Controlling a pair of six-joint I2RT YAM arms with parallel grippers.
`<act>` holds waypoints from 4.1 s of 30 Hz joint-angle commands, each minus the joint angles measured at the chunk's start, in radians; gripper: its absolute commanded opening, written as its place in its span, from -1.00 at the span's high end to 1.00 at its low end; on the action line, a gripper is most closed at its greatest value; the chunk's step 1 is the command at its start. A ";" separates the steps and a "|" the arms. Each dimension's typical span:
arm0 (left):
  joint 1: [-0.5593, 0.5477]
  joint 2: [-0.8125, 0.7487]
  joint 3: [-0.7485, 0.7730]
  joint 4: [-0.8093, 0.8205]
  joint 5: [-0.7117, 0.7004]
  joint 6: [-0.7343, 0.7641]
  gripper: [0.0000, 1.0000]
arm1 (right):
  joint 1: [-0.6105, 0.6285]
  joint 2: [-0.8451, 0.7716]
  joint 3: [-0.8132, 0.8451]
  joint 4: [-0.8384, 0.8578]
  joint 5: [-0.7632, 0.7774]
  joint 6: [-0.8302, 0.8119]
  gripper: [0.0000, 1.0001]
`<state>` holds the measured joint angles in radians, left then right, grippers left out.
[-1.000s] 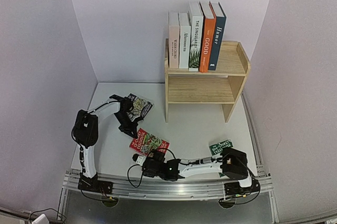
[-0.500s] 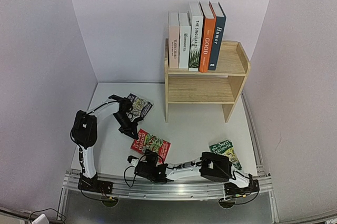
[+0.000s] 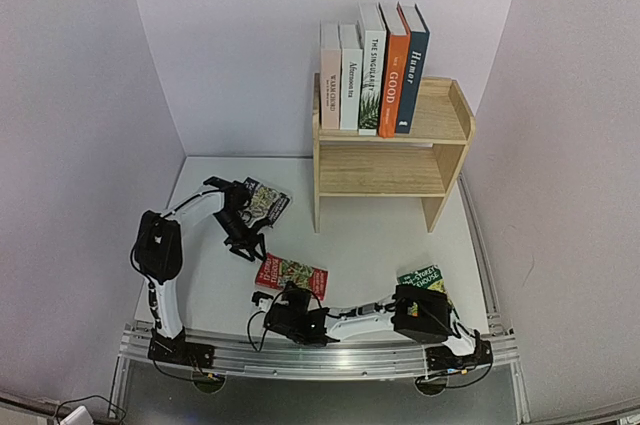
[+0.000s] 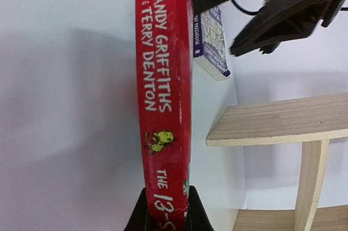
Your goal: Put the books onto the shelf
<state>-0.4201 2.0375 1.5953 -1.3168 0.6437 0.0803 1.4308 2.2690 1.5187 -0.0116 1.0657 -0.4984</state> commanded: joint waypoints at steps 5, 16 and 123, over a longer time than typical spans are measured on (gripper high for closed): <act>0.123 -0.222 0.211 -0.010 -0.047 0.028 -0.99 | -0.036 -0.477 -0.107 -0.210 -0.139 -0.203 1.00; 0.160 -0.379 0.080 0.116 -0.161 0.007 -0.99 | -0.241 -0.789 -0.009 -0.573 -0.245 -0.393 1.00; 0.180 -0.219 0.077 0.134 -0.307 0.077 -0.96 | -0.877 -0.519 0.052 -0.326 -0.706 -0.755 -0.60</act>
<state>-0.2448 1.8290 1.6360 -1.1941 0.3367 0.1531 0.5610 1.7161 1.5318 -0.3696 0.3485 -1.2772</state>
